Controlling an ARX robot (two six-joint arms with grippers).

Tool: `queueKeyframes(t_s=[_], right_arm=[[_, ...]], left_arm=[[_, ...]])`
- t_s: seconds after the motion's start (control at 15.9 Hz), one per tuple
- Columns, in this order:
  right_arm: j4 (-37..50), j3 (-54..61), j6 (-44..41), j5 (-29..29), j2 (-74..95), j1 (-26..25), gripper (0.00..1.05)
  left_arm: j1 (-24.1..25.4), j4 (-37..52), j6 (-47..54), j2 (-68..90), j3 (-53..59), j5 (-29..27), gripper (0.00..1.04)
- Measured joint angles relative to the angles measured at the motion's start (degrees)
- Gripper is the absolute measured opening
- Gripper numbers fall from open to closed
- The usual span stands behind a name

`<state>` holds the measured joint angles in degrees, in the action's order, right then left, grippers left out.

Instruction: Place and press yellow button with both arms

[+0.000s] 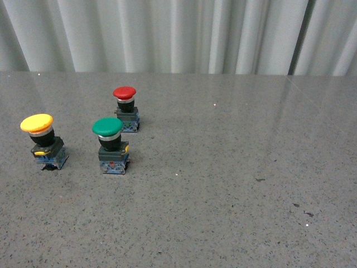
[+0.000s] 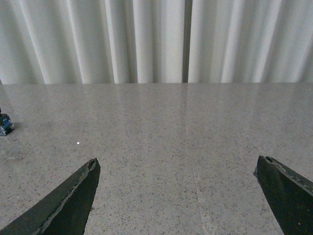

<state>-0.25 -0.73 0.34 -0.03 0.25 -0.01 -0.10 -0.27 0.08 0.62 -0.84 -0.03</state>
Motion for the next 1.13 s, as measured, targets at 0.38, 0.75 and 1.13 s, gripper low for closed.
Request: queueKeyframes(t_s=[0.38,0.75,1.13], right_arm=[[0.0,0.0,0.0,0.0,0.0,0.0,0.98],[0.0,0.0,0.0,0.0,0.0,0.0,0.98],[0.0,0.0,0.0,0.0,0.0,0.0,0.98]], left_arm=[[0.0,0.0,0.0,0.0,0.0,0.0,0.98],[0.0,0.0,0.0,0.0,0.0,0.0,0.98],[0.0,0.0,0.0,0.0,0.0,0.0,0.98]])
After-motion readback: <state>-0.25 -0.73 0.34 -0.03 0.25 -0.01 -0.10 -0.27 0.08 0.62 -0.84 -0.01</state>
